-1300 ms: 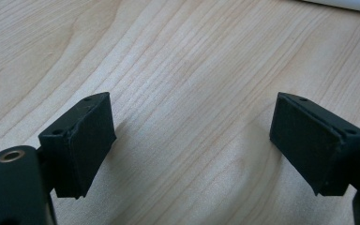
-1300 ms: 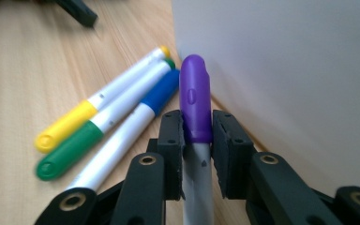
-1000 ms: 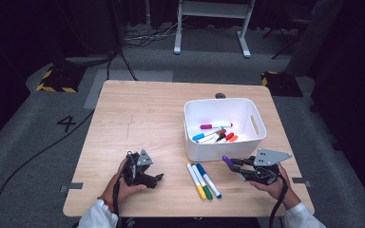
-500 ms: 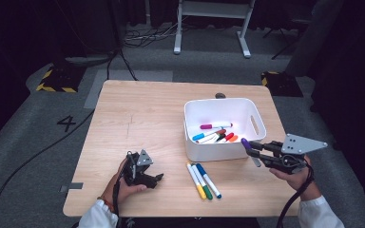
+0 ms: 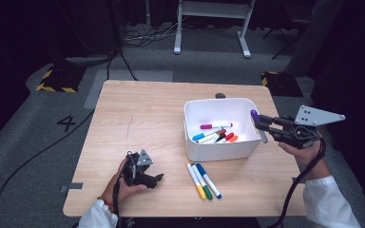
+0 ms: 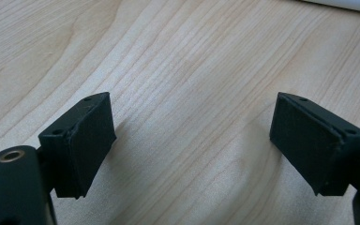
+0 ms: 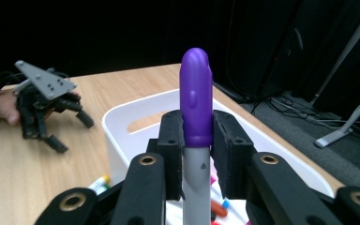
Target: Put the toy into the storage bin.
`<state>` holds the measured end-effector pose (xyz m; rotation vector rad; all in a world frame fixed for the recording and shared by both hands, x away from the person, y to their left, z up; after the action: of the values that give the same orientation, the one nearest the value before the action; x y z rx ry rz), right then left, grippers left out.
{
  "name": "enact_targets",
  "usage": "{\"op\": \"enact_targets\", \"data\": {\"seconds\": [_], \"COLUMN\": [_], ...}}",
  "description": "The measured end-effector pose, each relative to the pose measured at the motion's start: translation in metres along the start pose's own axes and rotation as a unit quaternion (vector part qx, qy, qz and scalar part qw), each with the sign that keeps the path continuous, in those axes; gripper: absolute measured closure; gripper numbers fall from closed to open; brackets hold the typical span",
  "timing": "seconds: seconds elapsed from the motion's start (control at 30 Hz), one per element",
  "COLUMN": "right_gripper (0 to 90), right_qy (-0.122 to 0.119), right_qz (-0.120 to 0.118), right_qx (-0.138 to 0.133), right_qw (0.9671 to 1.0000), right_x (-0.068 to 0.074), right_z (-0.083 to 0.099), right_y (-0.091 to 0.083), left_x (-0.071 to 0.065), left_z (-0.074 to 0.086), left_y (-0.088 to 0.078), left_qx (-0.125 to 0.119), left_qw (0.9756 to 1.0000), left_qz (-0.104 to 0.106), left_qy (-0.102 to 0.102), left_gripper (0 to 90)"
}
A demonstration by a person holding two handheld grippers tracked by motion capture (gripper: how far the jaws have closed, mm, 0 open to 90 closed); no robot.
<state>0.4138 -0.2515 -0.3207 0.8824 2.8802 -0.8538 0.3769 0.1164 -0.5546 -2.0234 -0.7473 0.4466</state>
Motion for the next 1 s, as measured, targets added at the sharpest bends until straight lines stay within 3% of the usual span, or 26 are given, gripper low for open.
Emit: {"op": "enact_targets", "data": {"seconds": [0.1,0.33,0.5,0.67,0.77,0.87,1.0], "right_gripper": [74.8,74.8,74.8,74.8,74.8,74.8,74.8], "right_qy": [-0.003,-0.034,-0.041,-0.025,-0.030,-0.048,-0.073], "right_qz": [-0.004,-0.012,-0.033,-0.045,-0.054,-0.066,-0.088], "right_qx": [0.006,0.055,0.094,0.132,0.164,0.205,0.255], "right_qw": [1.0000,0.9978,0.9942,0.9900,0.9845,0.9754,0.9602], "right_x": [-0.007,-0.014,-0.016,-0.025,-0.027,-0.023,-0.015], "right_z": [-0.010,-0.025,-0.018,-0.002,0.009,0.020,0.033], "right_y": [0.007,0.042,0.070,0.094,0.104,0.111,0.118], "left_x": [0.000,0.000,0.000,0.000,0.000,0.000,0.000], "left_z": [0.000,0.000,0.000,0.000,0.000,0.000,0.000], "left_y": [0.000,0.000,0.000,0.000,0.000,0.000,0.000], "left_qx": [0.000,0.001,0.000,0.000,0.000,0.000,0.000], "left_qw": [1.0000,1.0000,1.0000,1.0000,1.0000,1.0000,1.0000], "left_qz": [0.000,-0.001,-0.002,-0.002,-0.002,-0.002,-0.002], "left_qy": [-0.001,0.001,0.002,0.001,0.001,0.001,0.001], "left_gripper": [14.4,14.4,14.4,14.4,14.4,14.4,14.4]}}
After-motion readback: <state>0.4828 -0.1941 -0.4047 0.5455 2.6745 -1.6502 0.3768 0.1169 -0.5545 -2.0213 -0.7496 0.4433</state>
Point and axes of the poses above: each handheld gripper's, and its own axes: y roughly forward along the jaws, z roughly out of its underside, x roughly to its left, the point moved 7 cm from there along y, roughly forward along the jaws, and after that the axes turned 11 degrees about x, right-handed, at the moved point
